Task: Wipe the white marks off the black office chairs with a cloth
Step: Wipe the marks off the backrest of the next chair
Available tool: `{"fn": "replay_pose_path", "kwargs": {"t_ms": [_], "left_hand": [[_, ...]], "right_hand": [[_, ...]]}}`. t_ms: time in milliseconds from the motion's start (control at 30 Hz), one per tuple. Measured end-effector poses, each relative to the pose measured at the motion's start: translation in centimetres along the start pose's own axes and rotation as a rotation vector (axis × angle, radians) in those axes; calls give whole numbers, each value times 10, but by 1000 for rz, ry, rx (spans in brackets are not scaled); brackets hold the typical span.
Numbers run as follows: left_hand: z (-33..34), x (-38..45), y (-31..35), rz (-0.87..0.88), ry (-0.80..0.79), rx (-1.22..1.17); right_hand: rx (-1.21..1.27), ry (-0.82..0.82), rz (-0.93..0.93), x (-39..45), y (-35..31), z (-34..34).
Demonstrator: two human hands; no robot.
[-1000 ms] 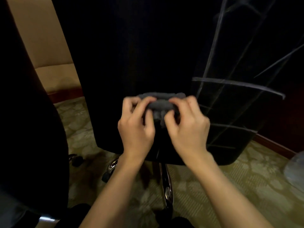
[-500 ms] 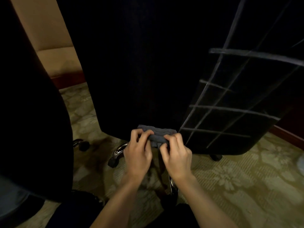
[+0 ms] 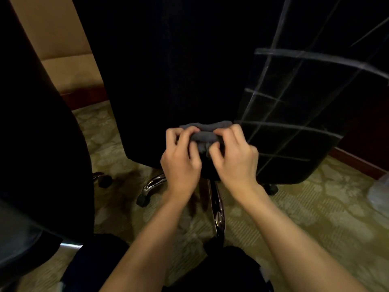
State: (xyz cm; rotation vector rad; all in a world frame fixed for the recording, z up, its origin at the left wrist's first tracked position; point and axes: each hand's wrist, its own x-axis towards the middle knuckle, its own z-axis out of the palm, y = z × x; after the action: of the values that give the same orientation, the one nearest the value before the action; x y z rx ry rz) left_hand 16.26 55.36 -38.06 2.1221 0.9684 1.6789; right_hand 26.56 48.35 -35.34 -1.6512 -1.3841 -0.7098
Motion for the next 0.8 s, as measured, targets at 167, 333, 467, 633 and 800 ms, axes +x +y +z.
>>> {"fn": "replay_pose_path", "kwargs": {"t_ms": [167,333,467,633,800], "left_hand": [[11,-49,-42,4,-116,108],[12,-66,-65,-101,-148,162],[4,-65,-81,-168,-141,206],[-2,-74,-91,-281,-159,185],[7,-92,-67,-249,-264,45]], "right_hand": [[-13,-111,-33,-55,18,36],[102,-127,0,-81,15,68],[88,-181,-12,-81,-3,84],[45,-301,29,-80,-23,90],[-53,-280,87,-97,0,59]]}}
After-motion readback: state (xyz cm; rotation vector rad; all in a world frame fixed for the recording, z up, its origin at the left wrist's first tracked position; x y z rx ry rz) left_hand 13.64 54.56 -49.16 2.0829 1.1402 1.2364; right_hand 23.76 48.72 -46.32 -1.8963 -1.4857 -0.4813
